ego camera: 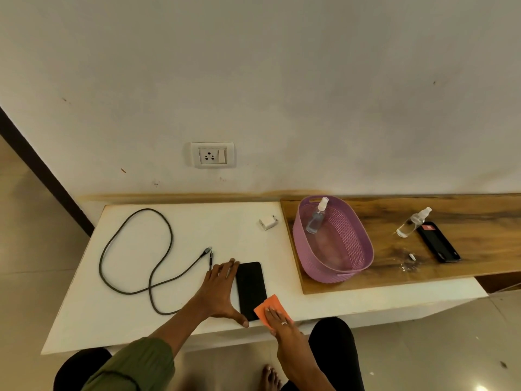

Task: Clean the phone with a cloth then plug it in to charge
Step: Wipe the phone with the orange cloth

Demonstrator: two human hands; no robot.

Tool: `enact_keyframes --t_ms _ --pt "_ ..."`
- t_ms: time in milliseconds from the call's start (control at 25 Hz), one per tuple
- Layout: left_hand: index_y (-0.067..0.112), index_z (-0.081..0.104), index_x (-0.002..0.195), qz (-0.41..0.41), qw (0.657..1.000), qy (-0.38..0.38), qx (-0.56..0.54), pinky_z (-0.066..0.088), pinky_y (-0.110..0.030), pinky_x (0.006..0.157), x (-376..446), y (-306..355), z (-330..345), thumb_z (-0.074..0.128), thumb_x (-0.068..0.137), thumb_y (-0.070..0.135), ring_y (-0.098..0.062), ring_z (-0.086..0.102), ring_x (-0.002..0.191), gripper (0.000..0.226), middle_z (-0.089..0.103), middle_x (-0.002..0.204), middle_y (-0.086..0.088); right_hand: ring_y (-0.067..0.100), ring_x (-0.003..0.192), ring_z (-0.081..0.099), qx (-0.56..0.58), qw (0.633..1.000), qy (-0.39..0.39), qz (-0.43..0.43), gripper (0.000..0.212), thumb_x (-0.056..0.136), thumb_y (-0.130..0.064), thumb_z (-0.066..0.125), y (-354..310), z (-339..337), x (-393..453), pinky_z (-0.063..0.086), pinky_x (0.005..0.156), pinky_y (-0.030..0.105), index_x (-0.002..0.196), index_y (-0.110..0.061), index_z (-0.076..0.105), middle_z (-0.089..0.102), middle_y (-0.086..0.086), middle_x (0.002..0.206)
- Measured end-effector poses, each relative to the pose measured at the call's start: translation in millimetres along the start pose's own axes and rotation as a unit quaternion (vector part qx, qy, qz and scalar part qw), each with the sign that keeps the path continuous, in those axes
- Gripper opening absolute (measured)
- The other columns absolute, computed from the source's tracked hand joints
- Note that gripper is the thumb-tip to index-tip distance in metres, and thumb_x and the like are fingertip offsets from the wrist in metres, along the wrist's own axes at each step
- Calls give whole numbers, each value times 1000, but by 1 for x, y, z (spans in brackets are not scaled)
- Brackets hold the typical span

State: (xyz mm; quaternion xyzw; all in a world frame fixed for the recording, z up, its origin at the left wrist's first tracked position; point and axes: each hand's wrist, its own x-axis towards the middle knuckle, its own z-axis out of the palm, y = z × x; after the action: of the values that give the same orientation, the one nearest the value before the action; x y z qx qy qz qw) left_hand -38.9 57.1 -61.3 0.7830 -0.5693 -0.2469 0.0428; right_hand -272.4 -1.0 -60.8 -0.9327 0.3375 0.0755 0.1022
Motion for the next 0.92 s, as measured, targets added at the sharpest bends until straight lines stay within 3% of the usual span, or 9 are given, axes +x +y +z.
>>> enact_keyframes --t_ms 80,200,360,400,480,520,600,760,920 --pt "23 -13 155 1 1000 1 -1 5 -49 123 0 -1 0 60 32 98 -31 -5 153 162 -10 166 1 0 123 52 32 997 -65 -30 178 8 -70 84 -2 4 1 53 73 14 149 3 4 3 18 161" --pt "23 -12 155 2 1000 -1 4 6 -49 123 1 -1 -1 63 34 95 -32 -4 152 160 -9 166 0 14 145 27 52 993 -106 -28 162 34 -66 86 -10 6 2 23 113 19 148 -6 -12 -21 23 155" --pt "21 -10 156 4 1000 4 16 13 -49 123 1 -2 0 66 40 91 -32 6 150 156 -3 165 0 37 147 -16 8 999 -4 -53 182 14 -70 85 -23 32 -8 -16 115 39 146 5 -15 -21 22 157" --pt "20 -11 156 6 1000 4 21 14 -48 123 2 -3 1 67 44 90 -32 8 149 153 -2 165 -1 37 146 -17 38 997 -15 -68 169 32 -72 82 -28 23 -12 -16 115 39 146 7 -14 -21 21 157" --pt "19 -12 156 9 1000 4 27 16 -47 123 3 -4 2 68 51 85 -32 11 148 148 -2 165 -1 26 150 -4 106 982 -140 -68 101 87 -55 57 -25 7 -9 -6 118 29 147 6 3 -6 6 163" --pt "18 -13 156 10 1000 7 25 17 -47 123 4 -4 2 68 53 83 -32 12 147 146 -1 165 -1 19 150 10 69 985 -136 -85 84 91 -49 56 -26 -1 -4 5 121 25 147 0 17 11 0 162" --pt "19 -12 156 13 1000 14 19 19 -45 122 4 -6 4 68 54 82 -30 14 146 144 0 164 -1 25 142 31 96 984 -97 -117 97 78 -67 57 -48 -10 14 22 119 27 145 -6 24 28 13 155" --pt "21 -15 155 19 1000 12 20 18 -44 122 4 -8 7 66 55 80 -30 13 146 142 -2 164 0 16 145 27 188 974 -99 -77 63 101 -32 44 -48 2 10 21 116 21 153 -12 15 18 7 160" --pt "22 -16 155 22 999 8 22 15 -45 123 5 -11 10 69 59 74 -31 8 149 139 -7 165 0 22 142 34 5 996 -35 -83 84 86 -53 60 -34 11 17 27 115 30 149 -23 13 31 10 156"
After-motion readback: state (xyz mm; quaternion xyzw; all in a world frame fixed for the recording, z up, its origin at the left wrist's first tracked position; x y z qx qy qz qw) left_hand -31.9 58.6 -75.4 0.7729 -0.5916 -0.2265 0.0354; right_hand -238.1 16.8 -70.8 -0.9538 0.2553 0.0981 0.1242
